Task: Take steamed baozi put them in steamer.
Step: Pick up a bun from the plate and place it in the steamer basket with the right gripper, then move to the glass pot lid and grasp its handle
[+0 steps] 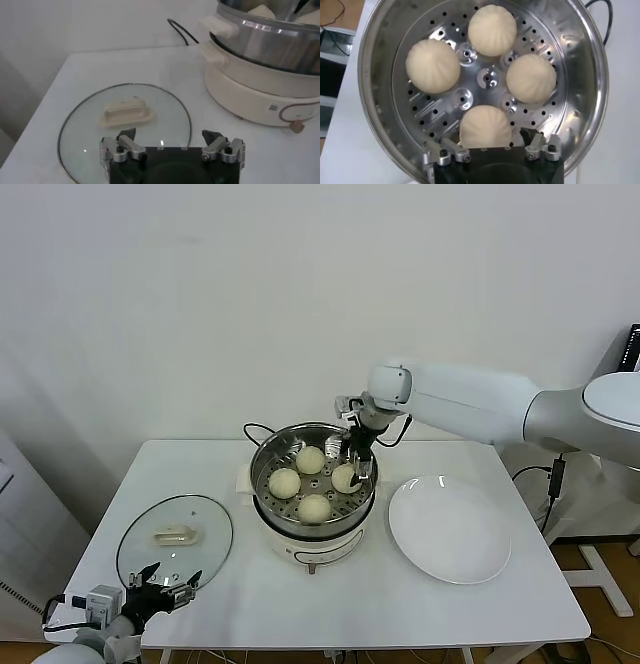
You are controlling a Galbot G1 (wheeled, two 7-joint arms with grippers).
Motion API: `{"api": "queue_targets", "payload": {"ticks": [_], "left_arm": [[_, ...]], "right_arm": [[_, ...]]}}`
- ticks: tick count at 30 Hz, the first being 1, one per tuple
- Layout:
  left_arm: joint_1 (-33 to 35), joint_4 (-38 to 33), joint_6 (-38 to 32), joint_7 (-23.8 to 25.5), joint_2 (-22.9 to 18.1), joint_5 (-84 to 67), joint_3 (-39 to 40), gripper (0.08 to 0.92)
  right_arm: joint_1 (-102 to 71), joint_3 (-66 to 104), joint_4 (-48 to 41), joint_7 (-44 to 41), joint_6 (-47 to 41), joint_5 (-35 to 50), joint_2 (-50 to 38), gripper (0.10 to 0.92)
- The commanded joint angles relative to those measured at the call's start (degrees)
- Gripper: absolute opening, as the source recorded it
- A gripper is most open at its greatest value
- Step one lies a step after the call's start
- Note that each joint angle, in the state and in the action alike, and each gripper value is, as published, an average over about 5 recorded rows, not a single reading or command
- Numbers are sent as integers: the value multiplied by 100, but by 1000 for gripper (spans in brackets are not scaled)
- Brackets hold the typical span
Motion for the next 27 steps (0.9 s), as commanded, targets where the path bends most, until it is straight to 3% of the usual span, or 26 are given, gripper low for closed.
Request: {"api": "queue_targets", "payload": {"ticks": [1,8,13,22,27], "left_arm": [[-15,-13,12,-10,-16,-17,-58,823],[-150,-27,32,-36,-51,-24,-121,823],[-242,-73,35,-33,-63,-24,-171,823],[-382,-67,12,-28,90,-65,-230,823],[-476,-42,-31,-12,132,-95,-215,823]], "right_arm": [[448,628,139,-183,-57,673,-1007,822],[-599,2109,670,1320,73,1605,-2313,823],[-2132,3841,966,2231,446,1608,-3090,823],[-5922,7930,1554,3989,1207,1079,-3221,823],[-7425,9039,2139,4805,1542,855,-3102,823]]}}
